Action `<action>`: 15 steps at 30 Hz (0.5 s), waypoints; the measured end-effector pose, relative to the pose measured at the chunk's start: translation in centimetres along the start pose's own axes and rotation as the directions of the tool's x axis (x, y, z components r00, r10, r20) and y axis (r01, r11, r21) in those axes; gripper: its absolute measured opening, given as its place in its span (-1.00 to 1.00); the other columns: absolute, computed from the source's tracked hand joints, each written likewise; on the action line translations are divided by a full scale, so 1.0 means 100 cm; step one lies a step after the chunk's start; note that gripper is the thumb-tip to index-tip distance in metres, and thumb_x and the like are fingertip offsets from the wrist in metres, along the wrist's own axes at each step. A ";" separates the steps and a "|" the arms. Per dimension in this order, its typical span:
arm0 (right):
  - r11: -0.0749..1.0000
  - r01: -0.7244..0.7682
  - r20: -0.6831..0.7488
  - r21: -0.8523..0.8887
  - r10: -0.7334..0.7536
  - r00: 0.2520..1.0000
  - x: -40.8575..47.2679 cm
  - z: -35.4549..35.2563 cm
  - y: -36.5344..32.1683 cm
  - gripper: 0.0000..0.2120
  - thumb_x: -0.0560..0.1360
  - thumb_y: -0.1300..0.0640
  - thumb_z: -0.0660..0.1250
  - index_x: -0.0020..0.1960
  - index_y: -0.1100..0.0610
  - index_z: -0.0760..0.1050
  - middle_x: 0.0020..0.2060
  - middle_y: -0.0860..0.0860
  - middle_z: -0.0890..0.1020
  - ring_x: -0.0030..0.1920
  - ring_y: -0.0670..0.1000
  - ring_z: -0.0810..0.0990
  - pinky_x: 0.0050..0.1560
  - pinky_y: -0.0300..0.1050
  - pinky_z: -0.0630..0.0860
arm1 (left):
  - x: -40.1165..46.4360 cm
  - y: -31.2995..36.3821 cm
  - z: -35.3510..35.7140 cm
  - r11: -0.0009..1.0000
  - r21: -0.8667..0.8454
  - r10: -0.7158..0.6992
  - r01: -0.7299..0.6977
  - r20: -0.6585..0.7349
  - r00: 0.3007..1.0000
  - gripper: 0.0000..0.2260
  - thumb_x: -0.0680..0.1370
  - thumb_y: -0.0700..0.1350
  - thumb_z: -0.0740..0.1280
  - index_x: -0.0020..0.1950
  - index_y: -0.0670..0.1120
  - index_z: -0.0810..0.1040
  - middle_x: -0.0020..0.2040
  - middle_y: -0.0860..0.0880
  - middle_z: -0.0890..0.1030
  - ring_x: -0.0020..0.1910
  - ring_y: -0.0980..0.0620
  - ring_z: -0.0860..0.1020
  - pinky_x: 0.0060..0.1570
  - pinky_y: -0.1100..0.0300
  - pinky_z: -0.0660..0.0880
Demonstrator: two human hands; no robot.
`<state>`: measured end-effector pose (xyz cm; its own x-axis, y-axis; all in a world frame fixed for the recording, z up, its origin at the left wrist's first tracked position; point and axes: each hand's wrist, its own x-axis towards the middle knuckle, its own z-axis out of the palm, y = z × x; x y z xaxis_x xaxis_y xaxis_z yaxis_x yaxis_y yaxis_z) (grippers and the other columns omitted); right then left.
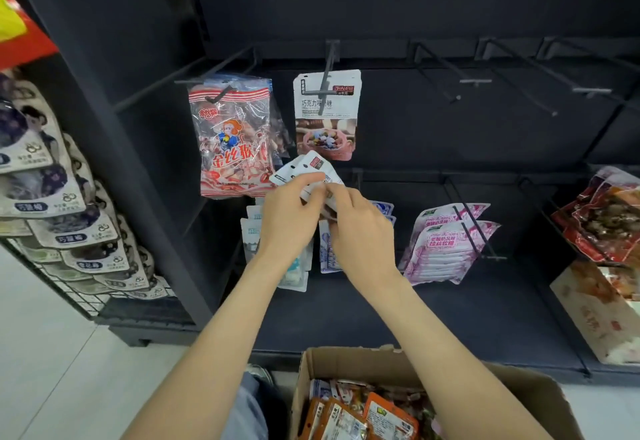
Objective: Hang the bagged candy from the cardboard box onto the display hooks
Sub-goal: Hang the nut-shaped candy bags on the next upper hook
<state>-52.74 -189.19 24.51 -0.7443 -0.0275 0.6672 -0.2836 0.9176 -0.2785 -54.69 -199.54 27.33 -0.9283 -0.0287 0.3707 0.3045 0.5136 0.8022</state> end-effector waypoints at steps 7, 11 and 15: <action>0.785 -0.327 0.292 0.526 0.194 0.937 0.018 -0.018 0.023 -0.73 0.55 0.31 0.24 0.20 0.05 0.43 -0.06 -0.07 0.64 -0.05 0.03 0.62 -0.07 -0.01 0.53 | 0.002 -0.007 -0.024 0.955 0.014 0.297 -0.296 -0.029 0.955 -0.53 0.60 0.07 0.22 0.46 0.29 0.12 0.03 0.32 0.53 0.00 0.38 0.50 -0.01 0.48 0.39; 0.294 -0.527 0.502 0.797 0.162 0.849 0.024 -0.030 0.038 -0.71 0.55 0.31 0.28 0.16 -0.01 0.48 0.01 -0.07 0.68 0.07 -0.03 0.64 0.07 -0.13 0.59 | 0.025 -0.028 -0.031 0.942 -0.331 -0.066 0.049 -0.039 0.997 -0.35 0.51 -0.03 0.39 0.50 0.16 0.11 0.42 0.03 0.36 0.31 0.14 0.41 0.32 0.10 0.34; 0.117 -0.624 0.605 0.773 0.162 0.780 0.027 -0.032 0.047 -0.77 0.55 0.31 0.26 0.12 0.05 0.52 -0.03 0.01 0.69 -0.04 0.01 0.67 -0.07 -0.12 0.63 | 0.040 -0.018 -0.028 0.584 -0.637 -0.194 0.503 0.492 0.849 -0.61 0.54 -0.04 0.23 0.34 -0.10 0.46 0.13 -0.08 0.63 -0.03 0.01 0.62 0.01 0.10 0.53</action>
<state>-54.13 -183.68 27.21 -0.9920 -0.1126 0.0571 -0.0359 -0.1823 -0.9826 -58.37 -203.01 28.74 -0.9520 0.2976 -0.0711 -0.1528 -0.2612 0.9531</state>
